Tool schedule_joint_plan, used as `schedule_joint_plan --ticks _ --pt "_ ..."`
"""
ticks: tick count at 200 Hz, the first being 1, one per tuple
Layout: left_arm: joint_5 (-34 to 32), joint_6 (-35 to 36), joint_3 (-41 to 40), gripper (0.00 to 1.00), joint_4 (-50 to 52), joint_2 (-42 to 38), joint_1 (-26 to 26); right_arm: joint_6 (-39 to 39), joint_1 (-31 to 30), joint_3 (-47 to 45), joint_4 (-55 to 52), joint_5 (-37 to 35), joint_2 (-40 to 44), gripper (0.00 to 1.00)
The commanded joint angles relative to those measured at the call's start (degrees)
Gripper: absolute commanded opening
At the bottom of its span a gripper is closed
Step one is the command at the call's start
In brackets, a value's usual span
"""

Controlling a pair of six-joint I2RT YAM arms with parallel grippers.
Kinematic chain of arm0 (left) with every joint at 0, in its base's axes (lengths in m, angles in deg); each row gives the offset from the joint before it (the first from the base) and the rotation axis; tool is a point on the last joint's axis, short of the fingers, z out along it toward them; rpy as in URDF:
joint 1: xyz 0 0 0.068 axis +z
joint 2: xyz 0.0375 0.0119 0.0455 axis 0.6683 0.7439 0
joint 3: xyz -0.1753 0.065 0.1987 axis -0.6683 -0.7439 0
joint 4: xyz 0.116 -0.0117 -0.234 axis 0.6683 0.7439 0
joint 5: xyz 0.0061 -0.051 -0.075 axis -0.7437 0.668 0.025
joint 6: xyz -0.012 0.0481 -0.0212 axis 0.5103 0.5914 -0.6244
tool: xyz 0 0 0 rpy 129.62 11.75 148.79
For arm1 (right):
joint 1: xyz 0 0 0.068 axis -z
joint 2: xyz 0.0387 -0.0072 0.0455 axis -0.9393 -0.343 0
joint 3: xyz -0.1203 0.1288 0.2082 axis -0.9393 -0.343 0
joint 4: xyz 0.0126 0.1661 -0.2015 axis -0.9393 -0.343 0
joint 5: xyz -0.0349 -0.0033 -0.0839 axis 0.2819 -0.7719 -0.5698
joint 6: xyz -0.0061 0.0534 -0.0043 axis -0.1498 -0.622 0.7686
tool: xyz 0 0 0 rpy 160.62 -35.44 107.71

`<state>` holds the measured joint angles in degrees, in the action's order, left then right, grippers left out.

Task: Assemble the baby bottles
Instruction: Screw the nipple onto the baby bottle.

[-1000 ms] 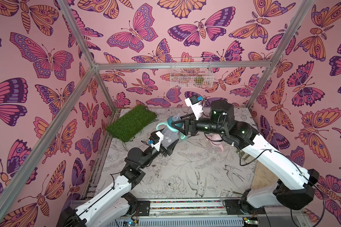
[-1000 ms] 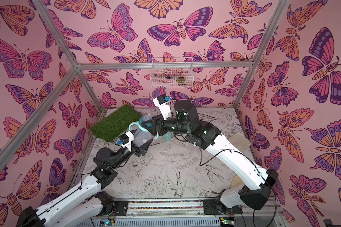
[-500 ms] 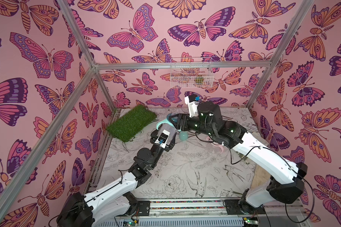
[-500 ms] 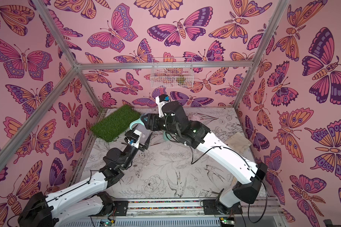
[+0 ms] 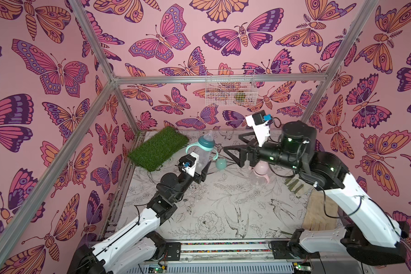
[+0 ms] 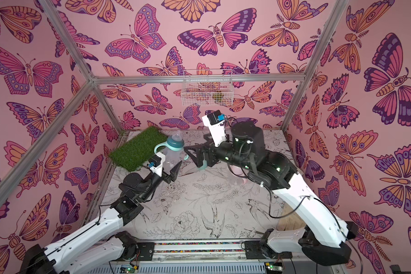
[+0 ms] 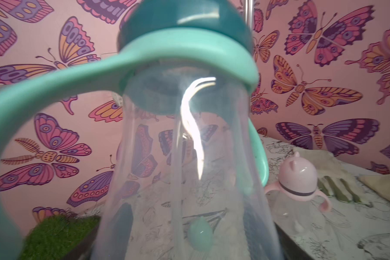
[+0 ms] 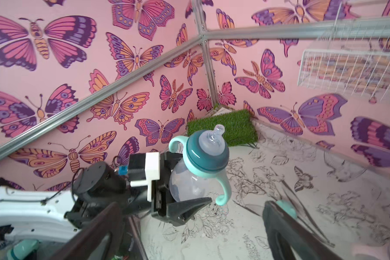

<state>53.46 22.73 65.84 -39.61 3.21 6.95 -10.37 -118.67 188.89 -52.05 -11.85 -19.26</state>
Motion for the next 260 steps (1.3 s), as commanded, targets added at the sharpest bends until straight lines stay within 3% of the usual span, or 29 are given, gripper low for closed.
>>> schedule_joint_plan --ticks 1,39,73,115,201,260 --pt "18.6 -9.0 2.4 0.0 1.0 -1.9 2.2 10.5 2.0 -3.8 -1.9 8.2 1.3 0.99" --pt "41.6 -21.1 2.5 0.0 -13.0 0.7 4.6 8.3 9.3 -7.4 3.4 23.3 2.4 0.95" --pt "51.1 -29.5 4.7 0.0 -23.1 6.0 4.8 5.6 10.4 -7.8 7.6 31.5 0.9 0.95" --pt "52.9 -32.4 5.9 0.0 -27.1 8.6 4.8 3.3 10.4 -8.4 12.2 37.5 0.2 0.94" --pt "53.4 -32.6 6.1 0.0 -27.4 8.5 4.8 1.4 10.2 -7.3 14.1 39.1 -2.6 0.92" --pt "53.2 -32.5 6.0 0.0 -26.9 8.4 4.8 1.8 9.0 -7.0 13.2 37.7 -3.3 0.79"
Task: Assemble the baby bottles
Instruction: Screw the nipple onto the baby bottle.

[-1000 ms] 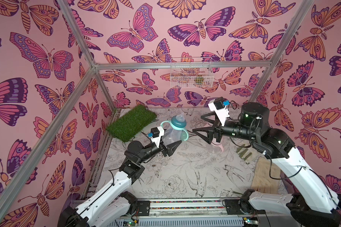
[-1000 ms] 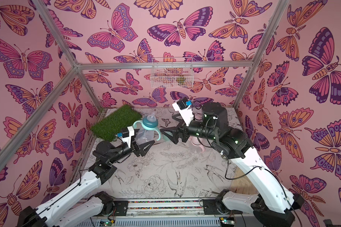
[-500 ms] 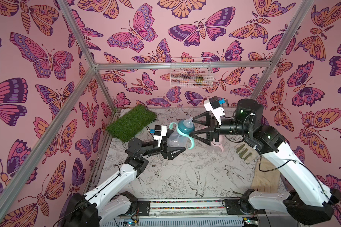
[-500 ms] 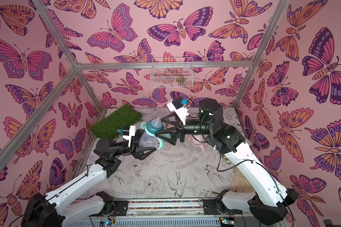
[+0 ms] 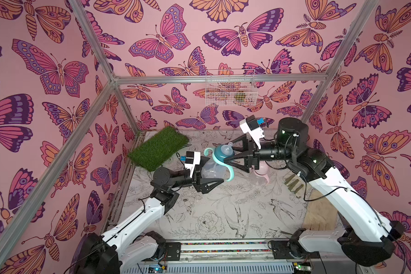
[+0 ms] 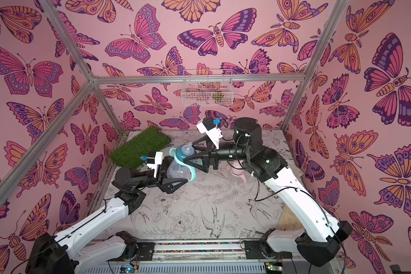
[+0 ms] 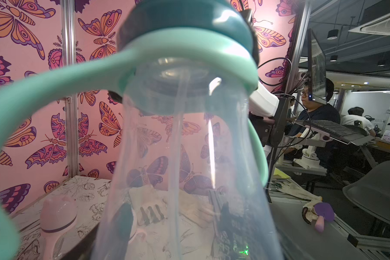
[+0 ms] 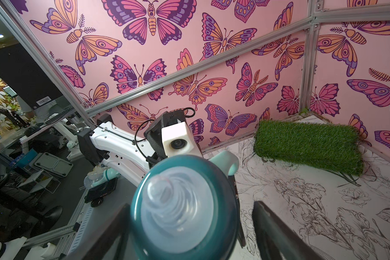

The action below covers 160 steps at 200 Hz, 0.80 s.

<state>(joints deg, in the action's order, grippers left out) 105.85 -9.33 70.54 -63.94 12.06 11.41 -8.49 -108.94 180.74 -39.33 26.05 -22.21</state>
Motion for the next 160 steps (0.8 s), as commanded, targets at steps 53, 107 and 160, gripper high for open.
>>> schedule_joint_plan --ticks 53,107,160 --pt "-7.1 5.4 -0.1 0.0 4.2 -2.9 0.4 -2.4 -2.6 -0.5 1.1 -7.5 -0.2 0.47" --pt "-27.7 20.5 -0.9 0.0 23.3 -9.4 0.0 -9.8 -5.9 -3.0 3.4 -21.3 -1.3 0.0" --pt "-48.6 32.8 -1.7 0.0 29.1 -10.4 -5.4 -11.2 -13.8 1.7 1.9 -35.0 -7.1 0.0"
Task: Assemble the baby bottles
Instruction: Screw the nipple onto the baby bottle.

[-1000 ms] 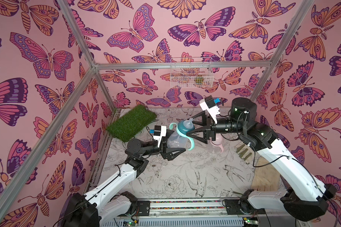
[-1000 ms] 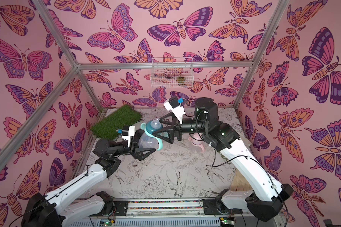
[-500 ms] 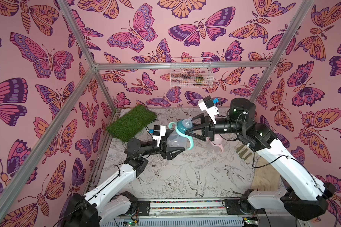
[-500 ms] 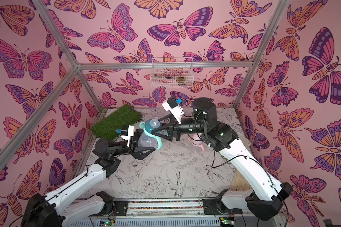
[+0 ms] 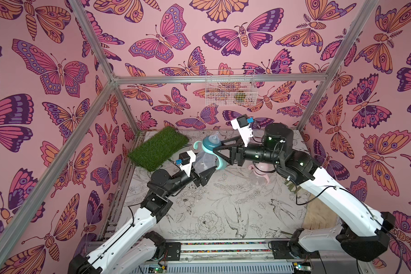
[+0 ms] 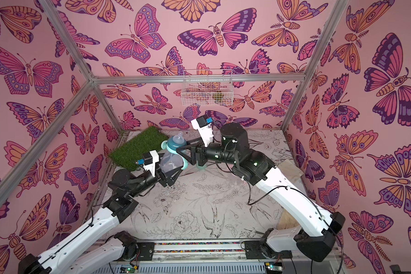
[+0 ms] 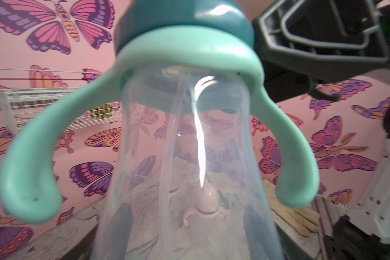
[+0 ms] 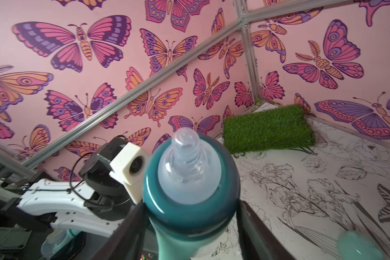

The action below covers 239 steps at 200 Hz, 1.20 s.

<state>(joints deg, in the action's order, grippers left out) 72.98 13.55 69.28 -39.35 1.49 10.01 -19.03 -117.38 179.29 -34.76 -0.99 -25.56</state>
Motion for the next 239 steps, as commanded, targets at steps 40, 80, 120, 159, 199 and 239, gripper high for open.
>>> schedule_joint_plan --ticks 40,80,120,159,199,239 --pt "-20.2 12.4 -0.6 0.0 5.0 1.6 -6.8 1.5 -8.3 7.2 -5.4 -8.4 -6.5 0.16" --pt "-19.6 10.2 -1.2 0.0 4.1 1.0 -6.6 7.0 -8.1 7.4 -10.3 -11.3 -2.0 0.68" --pt "-18.6 8.5 -1.7 0.0 3.2 0.9 -6.1 8.8 -7.4 8.7 -16.8 -18.2 3.0 0.71" --pt "-9.4 7.8 -3.2 0.0 -0.5 0.7 -5.9 7.7 -1.9 5.4 -15.0 -14.2 5.0 0.82" --pt "-0.1 6.0 -3.5 0.0 -4.2 0.8 -5.8 4.4 3.4 2.6 -10.2 -2.2 4.2 0.88" --pt "0.1 5.4 -3.8 0.0 -6.4 0.9 -5.7 3.3 3.6 1.6 -8.7 4.8 2.6 0.93"
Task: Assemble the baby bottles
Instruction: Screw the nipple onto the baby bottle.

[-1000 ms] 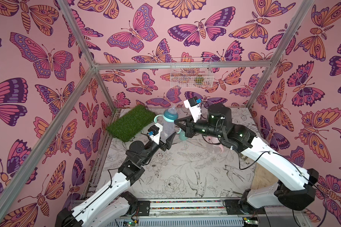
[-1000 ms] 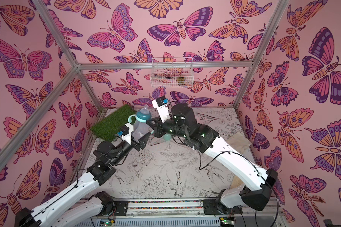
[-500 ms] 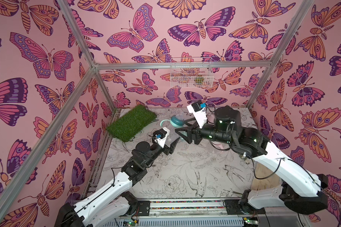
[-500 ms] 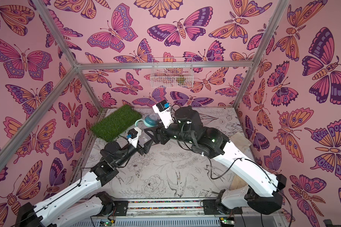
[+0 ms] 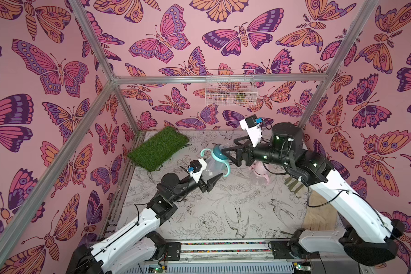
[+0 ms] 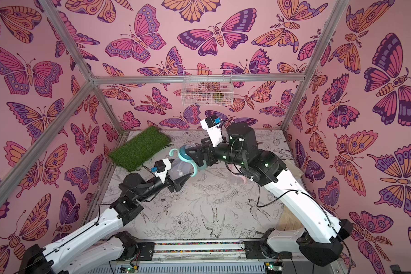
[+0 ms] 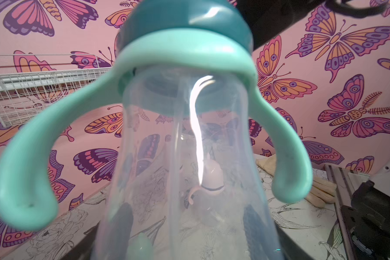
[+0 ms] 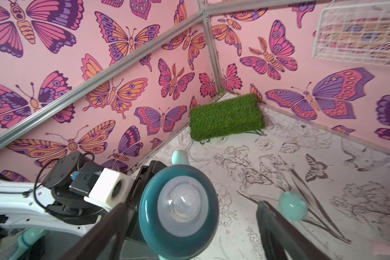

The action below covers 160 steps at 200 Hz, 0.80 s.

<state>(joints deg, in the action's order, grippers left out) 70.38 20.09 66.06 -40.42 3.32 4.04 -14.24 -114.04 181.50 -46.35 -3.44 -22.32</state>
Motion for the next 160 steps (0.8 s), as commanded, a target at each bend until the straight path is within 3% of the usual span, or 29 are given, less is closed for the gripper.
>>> schedule_joint_plan --ticks 1,88,160 --pt "2.7 -1.1 -0.5 0.0 -5.2 -0.9 0.2 -1.6 0.3 -0.7 3.0 7.4 -0.7 0.93" --pt "3.9 -1.5 0.3 0.0 -4.5 -0.5 0.4 -3.0 0.2 -0.4 4.0 12.1 -4.2 0.86" --pt "3.1 -1.8 0.4 0.0 -2.6 -0.3 0.4 -2.5 0.2 -0.3 3.1 11.1 -5.5 0.49"
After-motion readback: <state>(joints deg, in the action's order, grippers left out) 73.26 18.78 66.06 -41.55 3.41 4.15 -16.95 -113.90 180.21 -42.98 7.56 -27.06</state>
